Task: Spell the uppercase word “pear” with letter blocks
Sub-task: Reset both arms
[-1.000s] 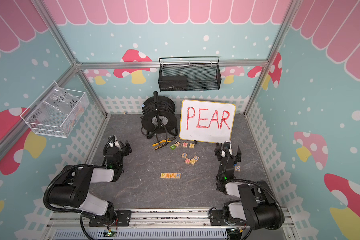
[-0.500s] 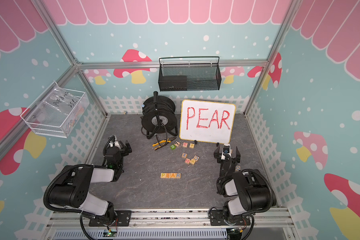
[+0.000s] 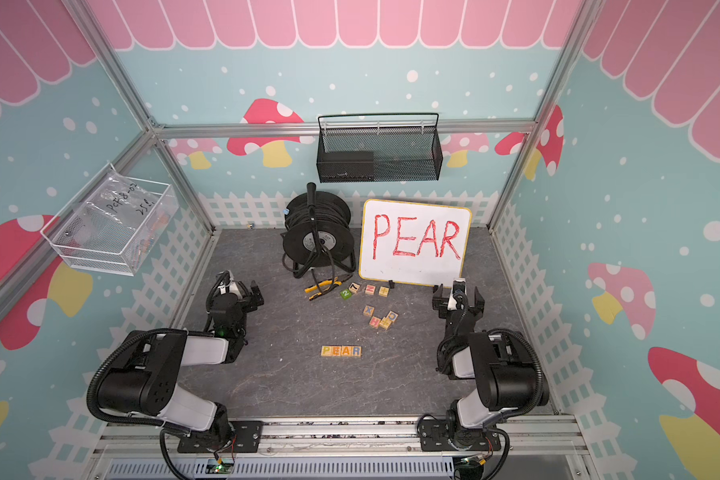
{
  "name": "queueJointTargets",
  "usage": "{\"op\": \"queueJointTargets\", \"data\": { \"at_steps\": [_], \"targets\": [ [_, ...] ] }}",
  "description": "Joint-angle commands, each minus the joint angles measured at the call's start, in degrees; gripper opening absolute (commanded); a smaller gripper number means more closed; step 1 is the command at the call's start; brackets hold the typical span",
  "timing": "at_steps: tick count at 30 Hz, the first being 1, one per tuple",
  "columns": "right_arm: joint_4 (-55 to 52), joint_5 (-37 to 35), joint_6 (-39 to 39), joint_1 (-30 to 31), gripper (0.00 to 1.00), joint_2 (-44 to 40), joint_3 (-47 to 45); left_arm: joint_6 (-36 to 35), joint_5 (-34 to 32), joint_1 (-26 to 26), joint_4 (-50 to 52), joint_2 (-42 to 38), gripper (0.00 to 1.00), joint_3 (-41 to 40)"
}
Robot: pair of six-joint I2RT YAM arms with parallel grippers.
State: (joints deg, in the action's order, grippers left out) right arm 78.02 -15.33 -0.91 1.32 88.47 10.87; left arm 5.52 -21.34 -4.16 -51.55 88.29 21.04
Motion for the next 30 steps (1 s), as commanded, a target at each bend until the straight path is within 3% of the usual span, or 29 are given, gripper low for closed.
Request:
{"op": "queueJointTargets", "data": {
  "at_steps": [1, 30],
  "targets": [
    [-0.6, 1.9, -0.8, -0.2, 0.99, -0.6, 0.1, -1.4, 0.2, 0.2, -1.1, 0.0, 0.99, 0.7],
    [-0.2, 1.7, -0.9, -0.2, 0.99, -0.6, -0.2, -1.7, 0.0, -0.1, -1.1, 0.2, 0.99, 0.8]
  ]
}}
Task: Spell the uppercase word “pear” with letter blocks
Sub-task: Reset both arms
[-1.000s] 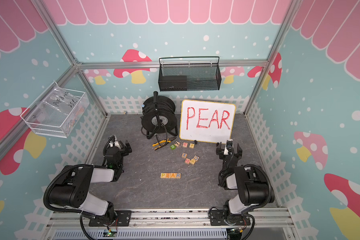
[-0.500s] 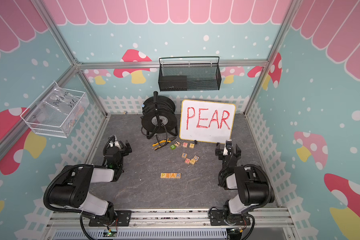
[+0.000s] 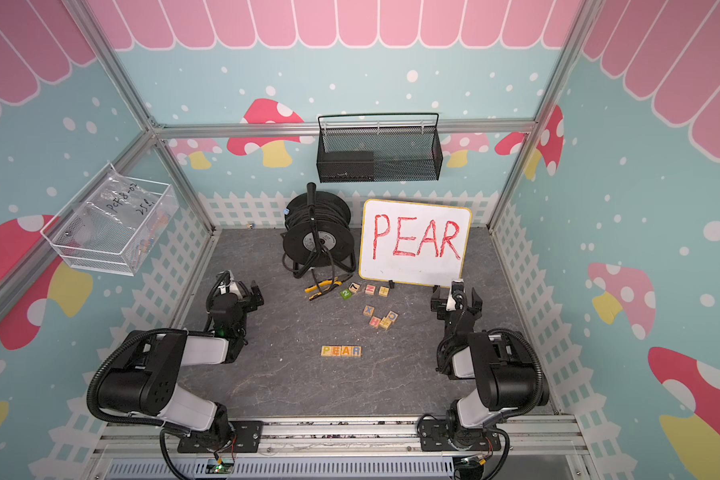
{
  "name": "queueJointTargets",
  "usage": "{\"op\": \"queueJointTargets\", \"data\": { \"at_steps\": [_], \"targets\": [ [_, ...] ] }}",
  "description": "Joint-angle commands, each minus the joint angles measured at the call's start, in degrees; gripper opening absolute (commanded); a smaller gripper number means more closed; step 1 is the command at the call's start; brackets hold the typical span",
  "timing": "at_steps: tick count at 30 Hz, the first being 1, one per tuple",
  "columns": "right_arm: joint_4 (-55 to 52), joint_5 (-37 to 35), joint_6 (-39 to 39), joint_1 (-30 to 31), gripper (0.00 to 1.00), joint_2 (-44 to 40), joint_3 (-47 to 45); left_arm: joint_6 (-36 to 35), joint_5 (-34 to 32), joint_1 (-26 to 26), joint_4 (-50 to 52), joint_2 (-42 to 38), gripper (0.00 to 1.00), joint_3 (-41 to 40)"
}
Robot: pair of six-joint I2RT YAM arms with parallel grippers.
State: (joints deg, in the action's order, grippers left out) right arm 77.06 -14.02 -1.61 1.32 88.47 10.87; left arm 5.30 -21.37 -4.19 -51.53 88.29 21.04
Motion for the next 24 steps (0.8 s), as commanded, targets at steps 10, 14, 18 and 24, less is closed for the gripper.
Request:
{"op": "queueJointTargets", "data": {
  "at_steps": [10, 14, 18, 24],
  "targets": [
    [0.7, 0.4, -0.1, -0.2, 0.99, -0.7, -0.2, -1.5, 0.0, 0.0, -1.1, 0.1, 1.00, 0.8],
    [0.7, 0.3, -0.1, -0.2, 1.00, -0.7, -0.2, -1.4, 0.0, 0.0, -1.0, 0.2, 0.99, 0.8],
    [0.8, 0.3, -0.1, -0.2, 0.99, -0.7, -0.2, -1.3, 0.3, 0.2, -0.5, 0.3, 0.99, 1.2],
    [0.9, 0.4, -0.1, -0.2, 0.99, -0.8, -0.2, -1.3, 0.3, 0.1, -1.1, 0.0, 0.99, 0.7]
  ]
}}
